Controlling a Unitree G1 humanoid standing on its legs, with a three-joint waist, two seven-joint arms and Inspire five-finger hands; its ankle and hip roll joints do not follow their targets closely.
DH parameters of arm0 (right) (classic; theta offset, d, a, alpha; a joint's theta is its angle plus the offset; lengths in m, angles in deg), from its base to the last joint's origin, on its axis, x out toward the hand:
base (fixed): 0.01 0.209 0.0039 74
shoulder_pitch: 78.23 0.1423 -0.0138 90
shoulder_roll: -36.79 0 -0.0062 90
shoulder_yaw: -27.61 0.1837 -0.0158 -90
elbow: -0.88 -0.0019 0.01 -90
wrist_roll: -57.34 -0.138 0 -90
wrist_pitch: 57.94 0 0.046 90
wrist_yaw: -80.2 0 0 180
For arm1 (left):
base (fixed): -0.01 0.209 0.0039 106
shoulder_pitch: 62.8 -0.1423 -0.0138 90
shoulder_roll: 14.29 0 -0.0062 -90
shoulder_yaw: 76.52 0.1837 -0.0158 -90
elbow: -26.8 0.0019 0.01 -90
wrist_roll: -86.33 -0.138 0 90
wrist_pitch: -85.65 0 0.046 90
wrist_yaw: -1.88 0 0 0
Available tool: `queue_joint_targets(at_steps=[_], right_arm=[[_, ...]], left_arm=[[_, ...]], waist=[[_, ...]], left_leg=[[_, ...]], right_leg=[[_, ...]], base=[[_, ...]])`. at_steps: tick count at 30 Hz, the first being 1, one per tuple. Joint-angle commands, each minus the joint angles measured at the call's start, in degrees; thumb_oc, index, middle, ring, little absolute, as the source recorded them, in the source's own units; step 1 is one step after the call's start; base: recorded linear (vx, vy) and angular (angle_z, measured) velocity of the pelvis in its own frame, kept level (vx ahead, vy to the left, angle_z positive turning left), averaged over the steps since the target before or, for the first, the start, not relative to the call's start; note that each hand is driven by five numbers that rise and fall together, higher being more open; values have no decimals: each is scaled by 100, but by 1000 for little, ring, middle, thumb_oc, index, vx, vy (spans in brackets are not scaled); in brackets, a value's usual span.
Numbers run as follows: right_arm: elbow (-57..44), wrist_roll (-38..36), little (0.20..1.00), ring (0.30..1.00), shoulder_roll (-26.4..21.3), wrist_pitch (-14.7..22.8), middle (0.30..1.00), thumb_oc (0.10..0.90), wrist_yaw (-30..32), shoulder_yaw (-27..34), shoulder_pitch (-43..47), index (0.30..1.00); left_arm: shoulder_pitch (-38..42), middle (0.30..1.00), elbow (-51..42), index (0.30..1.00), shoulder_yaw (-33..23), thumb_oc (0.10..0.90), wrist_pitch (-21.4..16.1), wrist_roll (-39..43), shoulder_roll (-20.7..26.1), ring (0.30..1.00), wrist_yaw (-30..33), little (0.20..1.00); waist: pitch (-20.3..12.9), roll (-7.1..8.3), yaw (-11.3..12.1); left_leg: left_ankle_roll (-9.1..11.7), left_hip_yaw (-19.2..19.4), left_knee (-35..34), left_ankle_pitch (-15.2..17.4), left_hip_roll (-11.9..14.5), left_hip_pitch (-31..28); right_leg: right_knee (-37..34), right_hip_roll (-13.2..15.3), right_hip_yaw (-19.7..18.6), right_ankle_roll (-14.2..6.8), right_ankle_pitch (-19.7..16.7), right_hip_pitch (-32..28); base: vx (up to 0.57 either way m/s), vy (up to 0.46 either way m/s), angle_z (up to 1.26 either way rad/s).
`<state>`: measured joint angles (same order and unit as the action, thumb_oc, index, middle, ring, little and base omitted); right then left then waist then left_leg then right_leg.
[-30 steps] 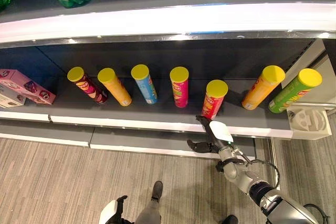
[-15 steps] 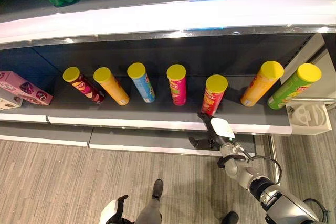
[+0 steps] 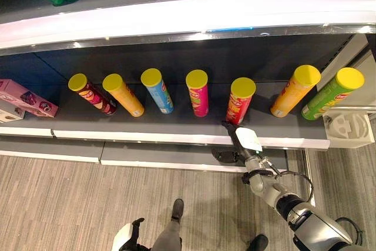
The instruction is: Put the goods on the table back onto the shelves and tidy them up.
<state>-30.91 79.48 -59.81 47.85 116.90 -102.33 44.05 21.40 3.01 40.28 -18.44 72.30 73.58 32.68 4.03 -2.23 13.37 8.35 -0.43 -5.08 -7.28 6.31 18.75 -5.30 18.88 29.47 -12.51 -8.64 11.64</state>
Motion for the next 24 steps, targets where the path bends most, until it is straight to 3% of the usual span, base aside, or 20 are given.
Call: queue_joint_targets(at_steps=[1, 24], right_arm=[[274, -159, 900, 900, 54, 177, 900, 800, 268, 199, 777, 900], [235, -403, 900, 900, 196, 235, 900, 800, 485, 591, 631, 900]], left_arm=[[284, 900, -41, 900, 254, 800, -163, 66, 152, 900, 212, 900], [332, 900, -94, 900, 230, 800, -151, -10, 160, 900, 189, 900]], waist=[[35, 1, 252], [59, 41, 177]], left_leg=[[-107, -140, 8, 220, -46, -39], [-137, -25, 8, 289, -30, -104]], right_leg=[[30, 12, -536, -11, -114, 141], [30, -20, -698, 1, -123, 211]], base=[[0, 0, 0], [1, -1, -1]])
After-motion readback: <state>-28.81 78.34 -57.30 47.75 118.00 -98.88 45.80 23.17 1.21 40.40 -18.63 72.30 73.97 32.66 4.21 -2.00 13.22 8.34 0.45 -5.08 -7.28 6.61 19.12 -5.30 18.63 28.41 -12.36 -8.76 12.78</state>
